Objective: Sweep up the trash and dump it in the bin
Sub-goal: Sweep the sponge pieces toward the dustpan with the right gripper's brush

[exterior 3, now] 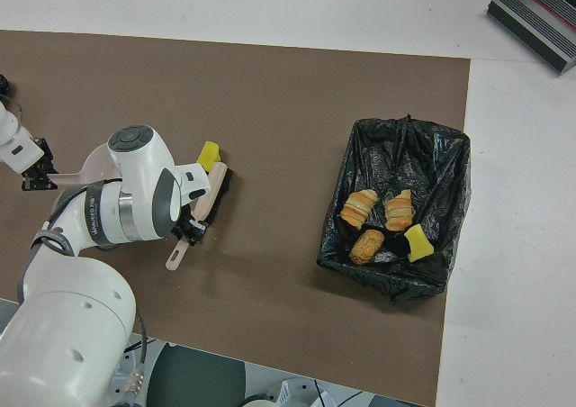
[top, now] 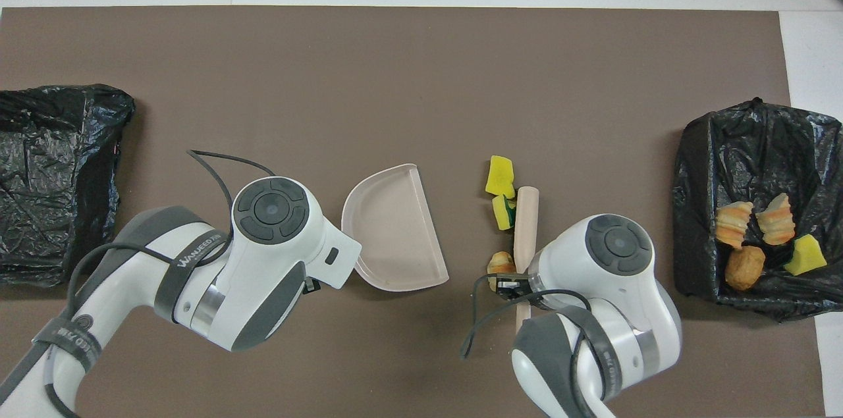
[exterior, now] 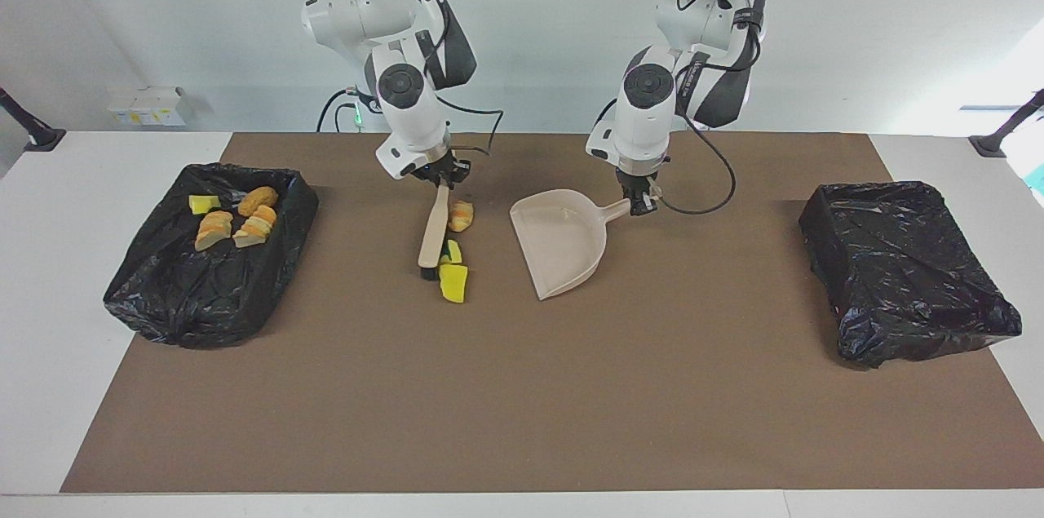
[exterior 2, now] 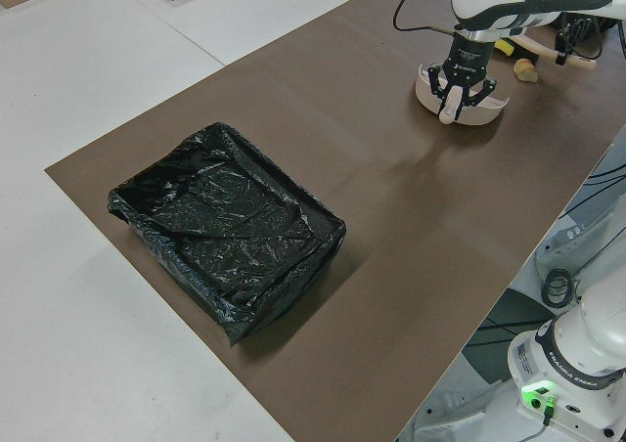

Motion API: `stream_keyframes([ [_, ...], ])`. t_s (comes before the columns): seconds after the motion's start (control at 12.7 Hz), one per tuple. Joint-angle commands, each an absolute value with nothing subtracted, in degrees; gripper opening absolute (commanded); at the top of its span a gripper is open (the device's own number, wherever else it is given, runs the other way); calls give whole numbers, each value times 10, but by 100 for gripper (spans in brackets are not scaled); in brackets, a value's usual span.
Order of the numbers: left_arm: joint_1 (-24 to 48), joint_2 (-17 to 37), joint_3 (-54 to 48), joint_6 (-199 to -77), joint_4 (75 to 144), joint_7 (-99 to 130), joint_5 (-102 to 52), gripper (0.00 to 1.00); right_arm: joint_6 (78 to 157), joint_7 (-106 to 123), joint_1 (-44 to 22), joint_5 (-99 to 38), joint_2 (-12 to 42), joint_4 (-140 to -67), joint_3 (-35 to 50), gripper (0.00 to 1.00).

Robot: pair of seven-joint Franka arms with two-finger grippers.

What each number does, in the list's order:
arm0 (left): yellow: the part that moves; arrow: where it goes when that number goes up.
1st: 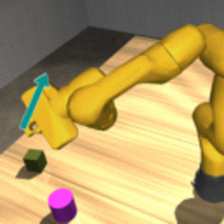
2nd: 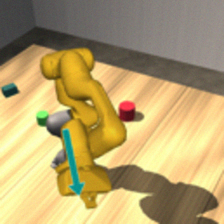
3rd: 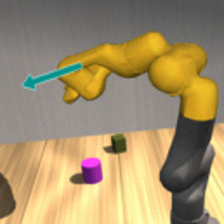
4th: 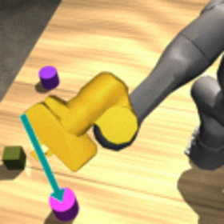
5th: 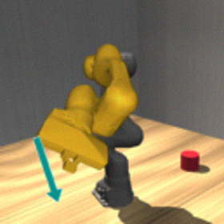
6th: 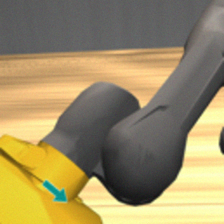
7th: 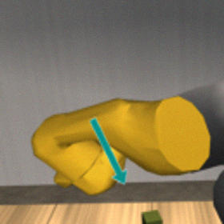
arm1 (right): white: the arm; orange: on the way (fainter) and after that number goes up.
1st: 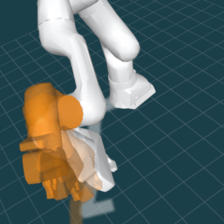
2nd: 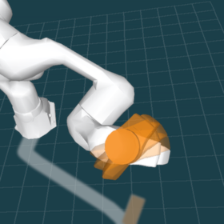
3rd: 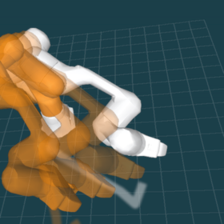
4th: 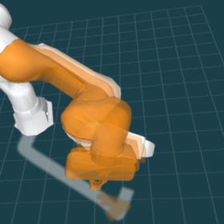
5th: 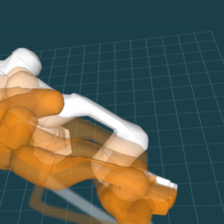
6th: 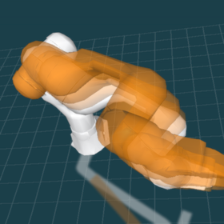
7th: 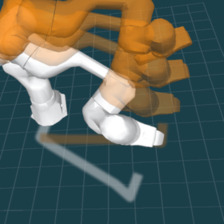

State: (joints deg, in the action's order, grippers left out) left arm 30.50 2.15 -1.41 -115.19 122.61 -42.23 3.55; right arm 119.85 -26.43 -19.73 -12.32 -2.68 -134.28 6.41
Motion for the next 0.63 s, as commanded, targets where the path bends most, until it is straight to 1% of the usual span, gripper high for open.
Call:
stream_keyframes([
  [0.0,315,4,-8,-1168,1248,-409,46,0,1201,-300,-234,-149,41,-1271,65,0],
  [0.16,315,4,-8,-1170,1248,-407,46,0,1203,-313,-266,-175,75,-1228,65,0],
  [0.32,315,4,-8,-1173,1248,-406,45,0,1203,-305,-292,-186,79,-1211,67,0],
  [0.55,315,4,-8,-1173,1248,-398,45,0,1199,-233,-299,-305,72,-1200,70,0],
])
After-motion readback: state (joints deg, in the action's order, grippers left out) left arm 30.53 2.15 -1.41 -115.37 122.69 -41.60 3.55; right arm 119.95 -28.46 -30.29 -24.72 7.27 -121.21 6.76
